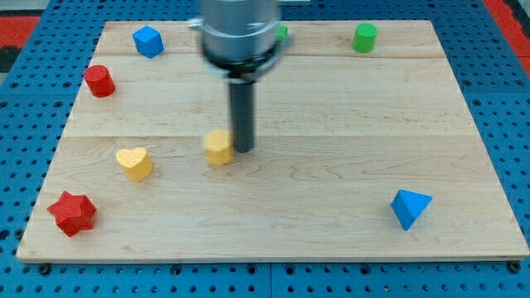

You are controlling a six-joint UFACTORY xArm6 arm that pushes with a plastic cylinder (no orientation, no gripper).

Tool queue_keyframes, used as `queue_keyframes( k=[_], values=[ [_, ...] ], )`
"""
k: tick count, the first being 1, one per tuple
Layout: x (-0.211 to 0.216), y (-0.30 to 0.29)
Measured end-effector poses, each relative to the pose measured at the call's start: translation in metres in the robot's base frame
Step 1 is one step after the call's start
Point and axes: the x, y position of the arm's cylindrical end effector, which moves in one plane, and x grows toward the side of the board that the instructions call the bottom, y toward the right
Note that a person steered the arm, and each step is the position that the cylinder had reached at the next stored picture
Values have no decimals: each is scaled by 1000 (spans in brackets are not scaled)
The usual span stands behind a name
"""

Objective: Drag the red star into the yellow blocks

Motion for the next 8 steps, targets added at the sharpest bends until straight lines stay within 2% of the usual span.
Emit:
queue_keyframes(
  k=[1, 2, 3, 4, 5, 6, 7, 8],
  values=[
    [0, -36],
    [30, 4],
    [117, -48],
    [151, -173],
    [139, -212],
    [104, -189],
    [94, -114],
    [117, -137]
  ],
)
